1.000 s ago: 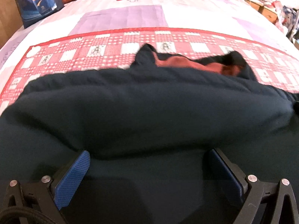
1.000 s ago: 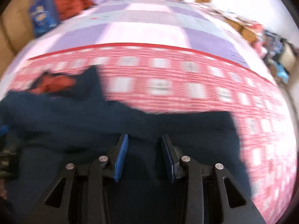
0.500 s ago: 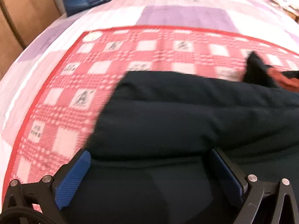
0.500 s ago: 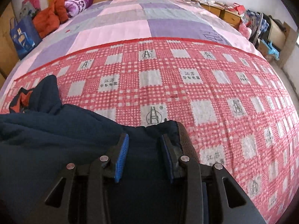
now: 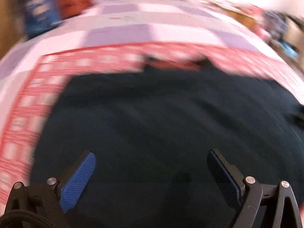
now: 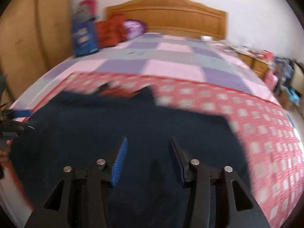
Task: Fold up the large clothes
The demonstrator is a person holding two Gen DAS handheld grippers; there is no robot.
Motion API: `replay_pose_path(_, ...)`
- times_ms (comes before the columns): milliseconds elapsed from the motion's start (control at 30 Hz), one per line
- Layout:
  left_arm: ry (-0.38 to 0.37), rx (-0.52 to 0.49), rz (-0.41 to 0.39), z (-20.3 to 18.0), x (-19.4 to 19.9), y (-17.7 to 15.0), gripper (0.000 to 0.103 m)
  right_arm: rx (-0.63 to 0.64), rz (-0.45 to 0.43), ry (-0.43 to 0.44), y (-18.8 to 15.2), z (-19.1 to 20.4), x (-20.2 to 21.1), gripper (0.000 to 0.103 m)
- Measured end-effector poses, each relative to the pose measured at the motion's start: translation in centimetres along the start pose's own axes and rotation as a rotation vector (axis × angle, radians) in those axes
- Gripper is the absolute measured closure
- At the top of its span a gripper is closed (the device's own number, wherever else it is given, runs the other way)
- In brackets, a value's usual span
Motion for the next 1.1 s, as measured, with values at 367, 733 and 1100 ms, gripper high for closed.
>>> replay_pose_path(367,0.165,0.028,0.072,7.8,-1.9,-9.1,0.000,-0.079,0.168,-0.285,-10.1,-9.3,0.4,0.055)
replay_pose_path(733,0.282,0.197,0.213,13.5,-1.6,-10.6,0.000,-0.216,0.269,-0.359,-11.4,-14.7,0.9,0.053)
replay_pose_path(1100,0.316,0.187,0.265,14.5,-1.6,-10.5,0.000,-0.216,0.308,-0.366,-11.7,-14.1,1.3,0.052)
Point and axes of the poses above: each gripper's, at about its wrist camera, not at the fingertips, and x roughly against the way its jaws point, z to its left, y to its top, the point moved 4 cm from there along -x, roughly the way its jaws point, and after that the axes turned 2 degrees about z, right-handed, at the moved point
